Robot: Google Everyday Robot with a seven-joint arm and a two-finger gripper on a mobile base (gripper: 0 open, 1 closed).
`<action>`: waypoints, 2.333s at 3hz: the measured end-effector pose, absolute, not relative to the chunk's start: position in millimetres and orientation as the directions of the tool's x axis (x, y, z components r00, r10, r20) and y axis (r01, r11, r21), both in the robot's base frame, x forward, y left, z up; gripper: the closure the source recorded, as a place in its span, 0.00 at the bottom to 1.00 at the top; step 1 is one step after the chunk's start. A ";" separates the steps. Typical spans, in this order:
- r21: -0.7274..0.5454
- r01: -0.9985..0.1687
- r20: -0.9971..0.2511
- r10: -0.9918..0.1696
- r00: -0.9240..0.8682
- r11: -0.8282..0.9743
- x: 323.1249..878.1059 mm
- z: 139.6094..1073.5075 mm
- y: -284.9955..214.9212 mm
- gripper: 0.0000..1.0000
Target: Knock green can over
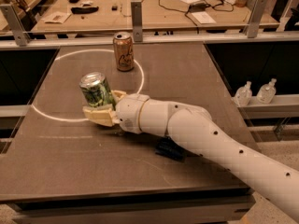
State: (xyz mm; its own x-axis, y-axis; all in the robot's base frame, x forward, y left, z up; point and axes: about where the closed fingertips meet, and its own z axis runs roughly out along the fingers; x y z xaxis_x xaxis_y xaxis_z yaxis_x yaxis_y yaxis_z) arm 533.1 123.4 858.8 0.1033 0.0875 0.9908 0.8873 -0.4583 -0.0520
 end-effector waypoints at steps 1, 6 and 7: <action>-0.031 0.895 0.990 0.112 0.090 -0.445 530.1 853.8 122.6 0.90; 0.040 0.912 0.981 0.189 0.042 -0.409 522.3 848.6 123.1 0.00; 0.041 0.909 0.980 0.194 0.044 -0.415 524.1 855.9 111.2 0.00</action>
Offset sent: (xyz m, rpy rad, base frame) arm -0.0075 -0.0031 -0.0103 -0.0941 -0.0566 0.0436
